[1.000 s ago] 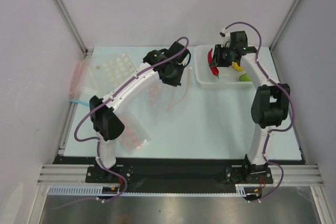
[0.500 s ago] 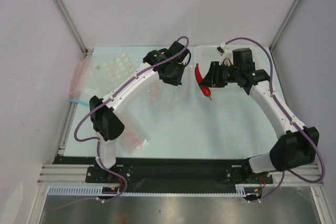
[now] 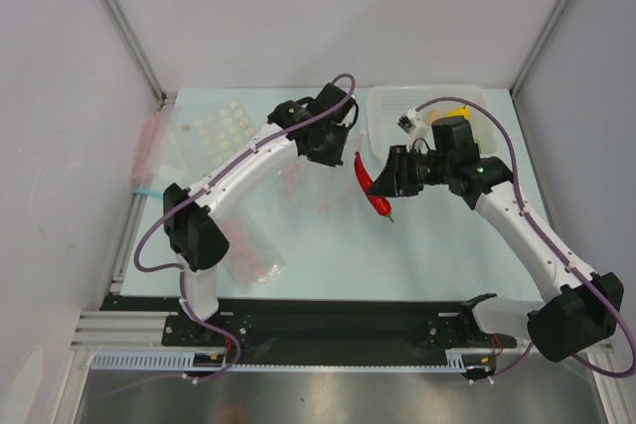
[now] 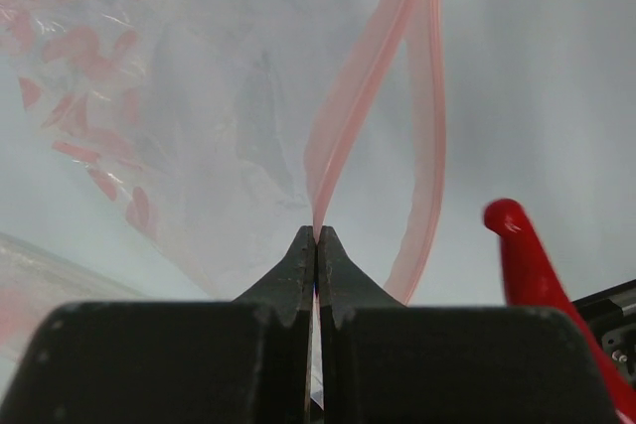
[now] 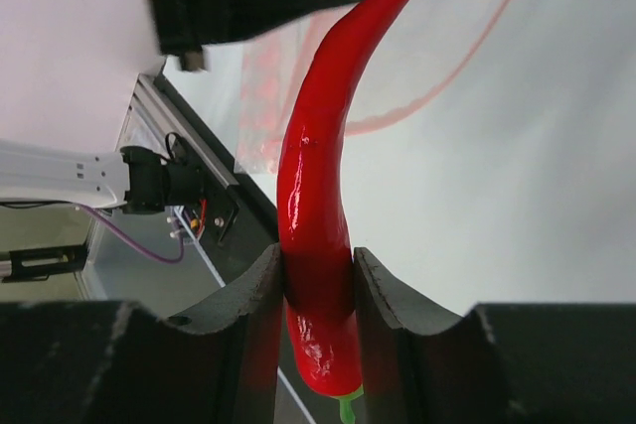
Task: Place the food in the zip-top bag and seal the zipper
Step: Place the fake vegetable in the zipper food storage bag, then pick up the fake fruit from the bin.
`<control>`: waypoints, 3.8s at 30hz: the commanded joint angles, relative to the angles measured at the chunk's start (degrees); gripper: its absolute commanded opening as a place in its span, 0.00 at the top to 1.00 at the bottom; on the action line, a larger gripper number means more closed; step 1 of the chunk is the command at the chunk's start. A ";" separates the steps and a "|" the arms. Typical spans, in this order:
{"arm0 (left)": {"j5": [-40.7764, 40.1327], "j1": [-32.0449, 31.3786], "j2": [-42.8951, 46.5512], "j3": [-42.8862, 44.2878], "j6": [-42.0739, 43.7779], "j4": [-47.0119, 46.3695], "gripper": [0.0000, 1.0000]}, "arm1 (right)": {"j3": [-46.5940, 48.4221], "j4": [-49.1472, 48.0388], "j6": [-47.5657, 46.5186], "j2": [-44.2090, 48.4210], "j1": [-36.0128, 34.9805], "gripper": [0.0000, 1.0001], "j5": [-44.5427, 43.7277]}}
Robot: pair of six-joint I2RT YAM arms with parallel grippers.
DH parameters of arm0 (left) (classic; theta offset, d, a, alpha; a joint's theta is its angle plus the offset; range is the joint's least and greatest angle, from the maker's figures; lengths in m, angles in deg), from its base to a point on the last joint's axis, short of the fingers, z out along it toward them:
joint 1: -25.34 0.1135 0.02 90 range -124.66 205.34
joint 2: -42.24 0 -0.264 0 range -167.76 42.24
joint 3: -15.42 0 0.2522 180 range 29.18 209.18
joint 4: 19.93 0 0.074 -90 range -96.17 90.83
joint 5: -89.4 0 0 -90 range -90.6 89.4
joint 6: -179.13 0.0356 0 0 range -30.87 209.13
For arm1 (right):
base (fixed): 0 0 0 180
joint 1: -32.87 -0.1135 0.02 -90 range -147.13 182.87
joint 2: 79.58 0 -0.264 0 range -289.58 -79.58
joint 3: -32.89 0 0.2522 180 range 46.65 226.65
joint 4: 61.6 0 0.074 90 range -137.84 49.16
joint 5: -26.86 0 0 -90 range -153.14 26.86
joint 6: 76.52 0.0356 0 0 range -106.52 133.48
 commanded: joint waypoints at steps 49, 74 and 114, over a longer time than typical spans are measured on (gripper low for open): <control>6.96 -5.81 8.89 -1.76 -7.86 -5.84 1.00 | 1.99 -11.83 24.98 -8.76 -2.32 0.35 -15.09; 4.23 10.02 13.53 6.35 -1.53 0.95 1.00 | 15.52 0.31 9.07 -3.83 11.29 0.41 -21.07; 11.35 9.23 8.35 -8.25 0.23 -9.95 1.00 | 50.85 -9.01 2.04 -58.75 28.26 0.27 -44.19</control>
